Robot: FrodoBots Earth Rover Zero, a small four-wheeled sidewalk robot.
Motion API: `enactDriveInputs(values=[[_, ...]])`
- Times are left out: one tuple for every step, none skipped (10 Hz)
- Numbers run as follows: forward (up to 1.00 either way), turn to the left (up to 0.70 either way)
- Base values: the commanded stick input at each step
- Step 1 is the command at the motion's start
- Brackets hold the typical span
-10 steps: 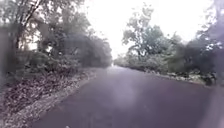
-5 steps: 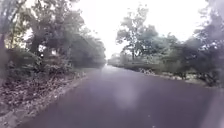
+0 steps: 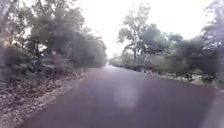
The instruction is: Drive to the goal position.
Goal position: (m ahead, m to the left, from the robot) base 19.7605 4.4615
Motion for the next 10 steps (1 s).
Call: enactDriveInputs(values=[[1.00,0.00],[1.00,0.00],[1.00,0.00],[1.00,0.00],[1.00,0.00],[1.00,0.00],[1.00,0.00],[1.00,0.00],[1.00,0.00],[1.00,0.00]])
